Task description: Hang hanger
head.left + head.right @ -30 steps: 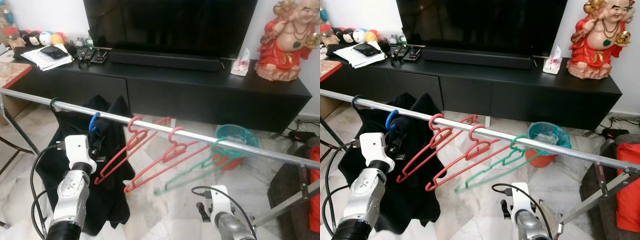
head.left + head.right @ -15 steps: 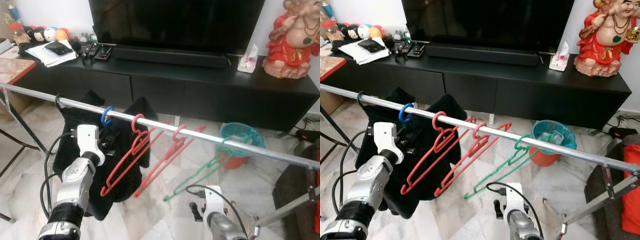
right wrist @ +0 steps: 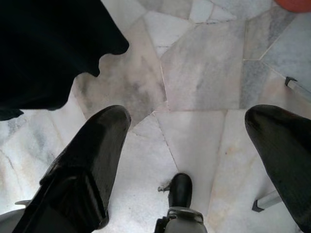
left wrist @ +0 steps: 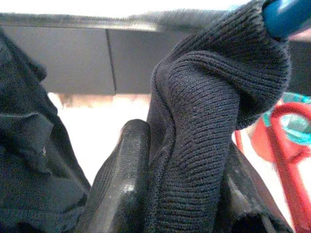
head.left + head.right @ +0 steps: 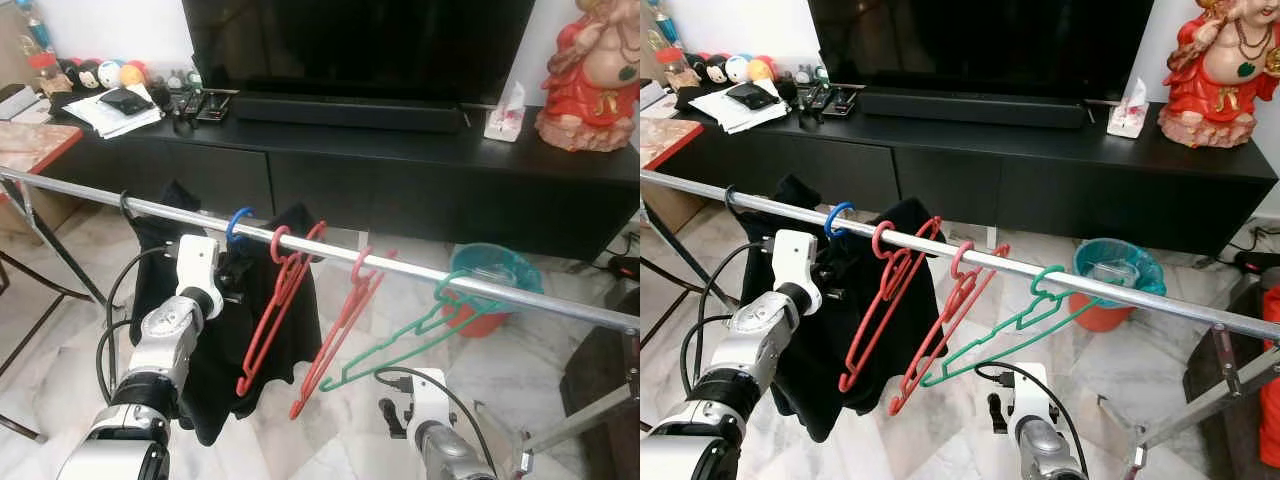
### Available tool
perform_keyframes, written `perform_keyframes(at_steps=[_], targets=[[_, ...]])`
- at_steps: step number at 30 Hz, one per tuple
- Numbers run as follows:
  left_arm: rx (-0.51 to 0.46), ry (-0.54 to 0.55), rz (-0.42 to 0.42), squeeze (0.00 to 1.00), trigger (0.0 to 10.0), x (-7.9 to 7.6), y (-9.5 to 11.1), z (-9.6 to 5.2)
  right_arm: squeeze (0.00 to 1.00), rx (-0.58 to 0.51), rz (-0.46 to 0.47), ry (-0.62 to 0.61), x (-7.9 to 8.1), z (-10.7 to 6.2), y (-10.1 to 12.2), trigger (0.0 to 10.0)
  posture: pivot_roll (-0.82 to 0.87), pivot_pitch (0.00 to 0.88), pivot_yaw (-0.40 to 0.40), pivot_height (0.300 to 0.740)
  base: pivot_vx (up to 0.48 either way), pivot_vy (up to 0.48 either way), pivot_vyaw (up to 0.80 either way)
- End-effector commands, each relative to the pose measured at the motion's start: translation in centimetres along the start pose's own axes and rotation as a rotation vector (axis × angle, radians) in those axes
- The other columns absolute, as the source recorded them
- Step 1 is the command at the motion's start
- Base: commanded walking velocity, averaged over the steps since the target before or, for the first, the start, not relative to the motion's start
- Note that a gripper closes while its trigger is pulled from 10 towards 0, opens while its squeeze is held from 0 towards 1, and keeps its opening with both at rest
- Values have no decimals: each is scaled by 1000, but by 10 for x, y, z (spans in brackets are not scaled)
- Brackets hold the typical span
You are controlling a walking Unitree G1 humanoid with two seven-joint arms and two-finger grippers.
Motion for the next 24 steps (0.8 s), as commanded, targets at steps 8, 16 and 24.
perform_keyframes(at_steps=[8,16,24], targets=[[37,77,27,0,10000,-3,-3,8,0,-22,6,9,2,0,3,10000,-48,0,58,740,0,0,0],[72,153,9,0,10000,4,-27,-3,0,-28,17,-6,-6,0,3,10000,-49,0,52,740,0,0,0],[10,183,-36,1000,10000,8,-23,-6,0,-29,13,-3,-7,0,4,10000,-45,0,39,740,0,0,0]])
Point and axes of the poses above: a point about 5 cm out from each wrist's last joint towards the gripper, its own z axis pointing out of the wrist towards the gripper, its own y axis along the axis of the wrist's last joint, x = y × z, the point moved 3 cm from there along z, pointing out of the wrist towards the gripper, and after that the axes turned 1 degree about -z, right-handed, at the moved point
